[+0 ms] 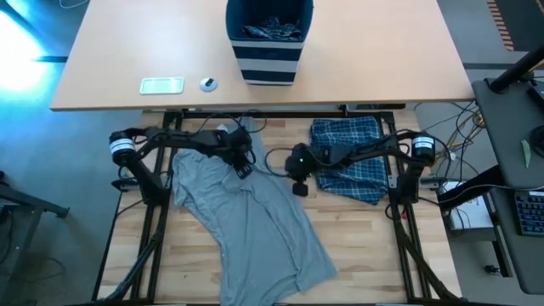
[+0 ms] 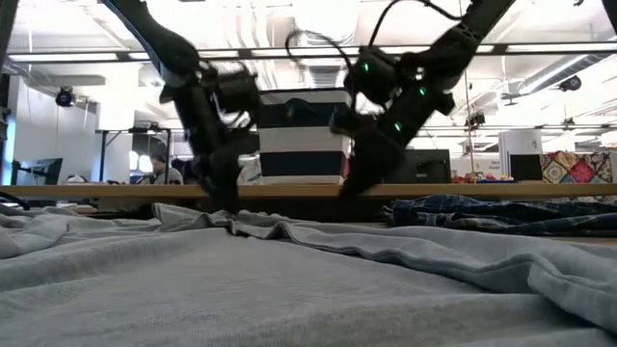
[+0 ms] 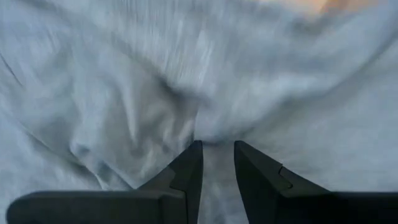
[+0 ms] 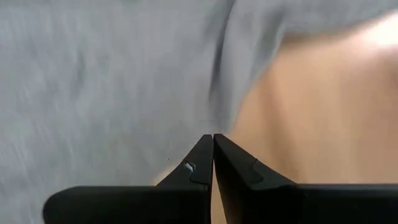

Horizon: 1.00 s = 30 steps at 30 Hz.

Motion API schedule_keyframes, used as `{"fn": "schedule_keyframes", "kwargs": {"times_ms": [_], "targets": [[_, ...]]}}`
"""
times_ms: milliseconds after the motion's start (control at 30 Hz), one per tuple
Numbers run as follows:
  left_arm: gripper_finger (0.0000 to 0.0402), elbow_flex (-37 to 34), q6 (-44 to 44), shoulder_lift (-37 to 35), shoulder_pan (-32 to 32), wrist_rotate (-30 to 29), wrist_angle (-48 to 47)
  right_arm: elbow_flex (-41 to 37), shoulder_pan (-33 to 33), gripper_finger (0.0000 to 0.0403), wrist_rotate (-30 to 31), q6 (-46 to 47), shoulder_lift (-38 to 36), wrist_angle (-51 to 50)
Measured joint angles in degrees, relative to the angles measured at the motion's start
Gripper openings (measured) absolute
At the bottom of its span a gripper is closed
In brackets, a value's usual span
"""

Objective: Fold Laundry from Bin
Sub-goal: Fold the gray shirt

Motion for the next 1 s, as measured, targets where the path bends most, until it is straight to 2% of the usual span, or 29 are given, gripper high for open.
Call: {"fn": "schedule_keyframes", "kwargs": {"times_ms": [133,233,367,567,767,1000], "targets": [[0.0076,1.8,0.1,-3.4,0.0,0.7,-3.6,1.8,-0.8,0.0009,-0.4,1.6,0.1,1.9],[0.0076,2.0,0.2,-6.6,0.2,0.9,-5.9,1.8,1.2,0.0009,-4.0,1.9,-0.3,2.8],[0.0076,-0.1,-0.7,-10.2,-1.2,1.0,-7.7,1.4,8.1,0.0009,-4.9,2.8,-2.9,-2.0],[0.0077,-4.3,-5.7,-12.2,-12.5,2.1,1.7,1.1,22.9,0.0009,-3.9,16.4,-5.7,-2.6],[0.0077,-4.3,-14.7,-5.7,-26.7,1.6,19.4,1.1,36.3,0.0009,4.2,33.2,-6.7,-5.9],[0.0077,6.6,-19.2,8.0,-36.2,-1.1,23.9,1.0,47.6,0.0009,10.3,49.4,-6.3,-13.2]]}}
